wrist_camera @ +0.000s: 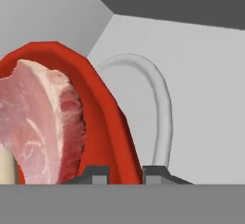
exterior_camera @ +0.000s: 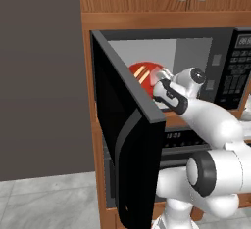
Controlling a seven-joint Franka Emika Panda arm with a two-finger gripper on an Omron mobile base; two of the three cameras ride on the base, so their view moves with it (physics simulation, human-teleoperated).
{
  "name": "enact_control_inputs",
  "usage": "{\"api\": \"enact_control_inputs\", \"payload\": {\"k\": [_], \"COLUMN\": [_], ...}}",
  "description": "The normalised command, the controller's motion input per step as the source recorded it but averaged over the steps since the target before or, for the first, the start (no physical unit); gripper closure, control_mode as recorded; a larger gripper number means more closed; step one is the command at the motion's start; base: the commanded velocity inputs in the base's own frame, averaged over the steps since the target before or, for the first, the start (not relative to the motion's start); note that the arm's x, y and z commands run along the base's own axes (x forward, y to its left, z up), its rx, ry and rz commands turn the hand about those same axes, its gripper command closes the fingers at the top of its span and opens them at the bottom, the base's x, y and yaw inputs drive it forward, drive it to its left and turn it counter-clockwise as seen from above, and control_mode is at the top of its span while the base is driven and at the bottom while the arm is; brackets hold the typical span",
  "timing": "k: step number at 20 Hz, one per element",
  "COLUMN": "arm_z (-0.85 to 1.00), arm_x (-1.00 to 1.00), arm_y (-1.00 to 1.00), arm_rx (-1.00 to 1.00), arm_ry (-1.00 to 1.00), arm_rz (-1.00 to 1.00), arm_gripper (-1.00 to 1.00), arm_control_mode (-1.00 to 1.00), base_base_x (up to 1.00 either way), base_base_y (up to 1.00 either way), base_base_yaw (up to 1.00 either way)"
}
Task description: Place the bowl containing the steak and hot dog in the microwave. Close the microwave door and press the start button to microwave the meal.
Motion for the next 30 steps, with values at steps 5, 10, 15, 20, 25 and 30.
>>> {"api": "enact_control_inputs", "payload": {"k": [5,10,15,20,25,30], "arm_z": [0.00,0.00,0.03,0.20,0.22,0.01], "arm_x": [0.35,0.27,0.01,0.00,-0.18,-0.50], "arm_y": [0.30,0.12,0.00,0.00,-0.04,-0.07], "arm_rx": [0.00,0.00,0.00,0.00,0.00,0.00], "arm_ry": [0.01,0.03,0.02,0.00,0.00,0.00], "arm_rz": [-0.09,-0.07,-0.05,0.00,0.00,0.00], "arm_gripper": [1.00,-1.00,-1.00,-1.00,-1.00,-1.00], "arm_control_mode": [-1.00,-1.00,-1.00,-1.00,-1.00,-1.00], "base_base_x": [0.00,0.00,0.00,0.00,0.00,0.00], "base_base_y": [0.00,0.00,0.00,0.00,0.00,0.00], "base_base_yaw": [0.00,0.00,0.00,0.00,0.00,0.00]}}
